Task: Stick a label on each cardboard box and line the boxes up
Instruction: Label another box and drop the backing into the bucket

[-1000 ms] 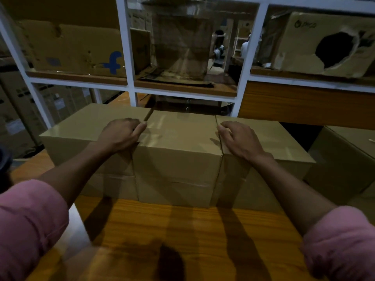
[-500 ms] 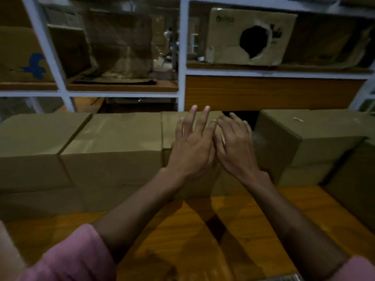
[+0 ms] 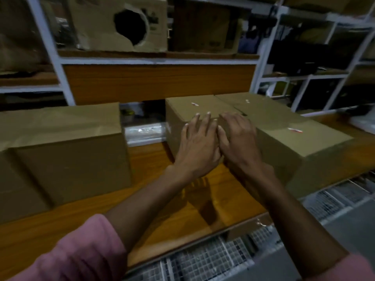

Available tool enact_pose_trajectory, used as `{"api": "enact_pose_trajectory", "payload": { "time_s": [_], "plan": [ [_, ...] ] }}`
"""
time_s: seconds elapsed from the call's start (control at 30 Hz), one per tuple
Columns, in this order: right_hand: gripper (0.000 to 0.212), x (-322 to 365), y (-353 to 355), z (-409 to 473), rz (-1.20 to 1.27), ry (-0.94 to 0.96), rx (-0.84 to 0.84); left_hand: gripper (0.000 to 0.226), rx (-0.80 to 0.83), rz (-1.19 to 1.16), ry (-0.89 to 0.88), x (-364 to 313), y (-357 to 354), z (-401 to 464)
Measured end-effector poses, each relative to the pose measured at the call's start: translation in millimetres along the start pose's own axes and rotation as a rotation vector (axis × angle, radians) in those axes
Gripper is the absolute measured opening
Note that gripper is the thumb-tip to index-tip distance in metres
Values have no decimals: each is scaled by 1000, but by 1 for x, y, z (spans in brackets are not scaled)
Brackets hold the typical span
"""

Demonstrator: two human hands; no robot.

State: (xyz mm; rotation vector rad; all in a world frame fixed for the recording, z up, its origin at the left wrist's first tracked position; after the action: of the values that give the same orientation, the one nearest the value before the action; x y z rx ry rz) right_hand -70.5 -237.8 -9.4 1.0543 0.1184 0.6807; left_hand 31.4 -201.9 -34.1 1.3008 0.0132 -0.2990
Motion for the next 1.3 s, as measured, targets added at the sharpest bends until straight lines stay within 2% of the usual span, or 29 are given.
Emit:
{"api": "enact_pose_trajectory", "payload": {
  "time_s": [0.2,0.3,0.4,0.47,0.57,0.7,0.8,1.0,1.3],
  "plan": [
    [50,-109,20,-10,-20,-142,162,71,102,-72,4,-76,-45,39],
    [45,-143,18,-12,-80,-196,273,71,138,-65,-1,-96,-63,49],
    [48,-171,14,-13,-95,-260,394,72,180,-87,9,-111,-75,58],
    [49,-185,14,-13,-124,-292,456,78,224,-134,31,-117,-82,63],
    [50,-192,17,-13,-140,-329,501,100,324,-250,22,-128,-98,66],
    [44,-182,20,-9,-82,-332,487,128,370,-334,0,-141,-112,69],
    [39,-169,17,-8,34,-293,477,136,247,-425,5,-142,-112,75],
    [32,-139,11,-12,121,-240,451,114,41,-330,5,-121,-91,54],
    [31,-51,-5,-19,146,-157,474,106,-26,-279,-4,-69,-58,-13]
  ]
}}
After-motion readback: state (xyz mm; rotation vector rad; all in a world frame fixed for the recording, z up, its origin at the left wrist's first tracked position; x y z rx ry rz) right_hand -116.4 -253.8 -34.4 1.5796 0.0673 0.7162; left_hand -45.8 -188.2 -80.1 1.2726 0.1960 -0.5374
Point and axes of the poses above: each hand's wrist, its own z-axis towards the middle knuckle, its own y-axis out of the back of the hand, x = y × z, the point moved 8 cm from there along z, towards the middle knuckle, and after that the axes turned 12 degrees about x, right-handed, at the moved point
